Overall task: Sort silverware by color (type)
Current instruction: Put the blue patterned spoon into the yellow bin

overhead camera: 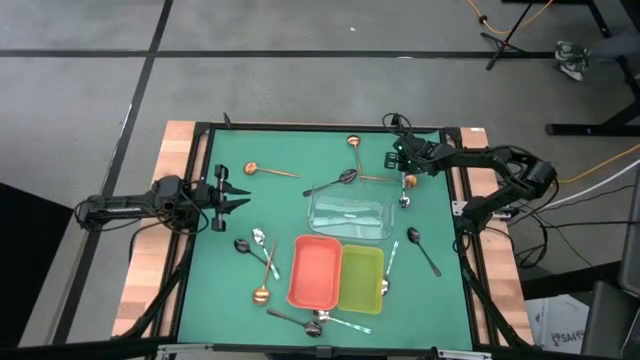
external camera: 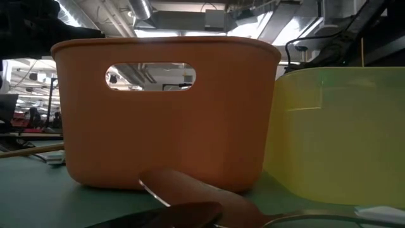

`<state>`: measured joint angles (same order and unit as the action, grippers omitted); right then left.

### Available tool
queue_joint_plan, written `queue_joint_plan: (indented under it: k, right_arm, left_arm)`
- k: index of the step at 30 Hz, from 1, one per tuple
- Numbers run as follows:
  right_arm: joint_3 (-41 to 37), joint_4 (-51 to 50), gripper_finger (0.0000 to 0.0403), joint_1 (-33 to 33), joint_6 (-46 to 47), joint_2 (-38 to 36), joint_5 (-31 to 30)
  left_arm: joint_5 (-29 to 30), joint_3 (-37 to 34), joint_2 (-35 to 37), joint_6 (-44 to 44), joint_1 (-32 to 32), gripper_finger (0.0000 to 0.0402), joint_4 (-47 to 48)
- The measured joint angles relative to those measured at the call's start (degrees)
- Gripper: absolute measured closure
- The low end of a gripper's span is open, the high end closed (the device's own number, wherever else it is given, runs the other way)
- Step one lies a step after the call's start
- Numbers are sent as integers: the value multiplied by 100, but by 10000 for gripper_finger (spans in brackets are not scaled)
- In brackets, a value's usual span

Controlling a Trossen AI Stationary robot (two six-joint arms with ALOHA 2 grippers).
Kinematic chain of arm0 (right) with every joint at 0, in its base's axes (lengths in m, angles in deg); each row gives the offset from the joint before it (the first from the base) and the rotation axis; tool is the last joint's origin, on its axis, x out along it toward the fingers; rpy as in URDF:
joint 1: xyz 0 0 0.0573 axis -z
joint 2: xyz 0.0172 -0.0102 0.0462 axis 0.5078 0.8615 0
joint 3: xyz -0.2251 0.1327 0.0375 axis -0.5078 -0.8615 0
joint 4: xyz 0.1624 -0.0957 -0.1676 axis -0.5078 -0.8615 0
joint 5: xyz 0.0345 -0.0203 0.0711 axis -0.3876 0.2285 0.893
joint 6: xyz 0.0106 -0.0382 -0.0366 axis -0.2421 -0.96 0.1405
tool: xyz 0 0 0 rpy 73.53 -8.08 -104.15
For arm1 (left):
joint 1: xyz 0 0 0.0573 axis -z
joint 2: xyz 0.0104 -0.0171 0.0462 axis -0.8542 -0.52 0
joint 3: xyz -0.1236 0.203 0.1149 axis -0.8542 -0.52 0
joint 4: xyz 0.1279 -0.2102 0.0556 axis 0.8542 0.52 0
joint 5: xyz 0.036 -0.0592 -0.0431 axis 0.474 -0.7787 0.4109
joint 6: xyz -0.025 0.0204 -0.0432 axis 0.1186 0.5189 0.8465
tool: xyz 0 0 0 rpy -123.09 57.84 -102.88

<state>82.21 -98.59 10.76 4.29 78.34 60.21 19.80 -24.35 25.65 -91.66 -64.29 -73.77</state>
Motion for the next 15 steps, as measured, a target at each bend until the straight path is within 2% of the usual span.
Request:
queue_joint_plan:
  k: [15]
  right_arm:
    - [0, 1, 373, 0, -120, -15, -66]
  left_arm:
    - [1, 0, 0, -1, 0, 328, 0]
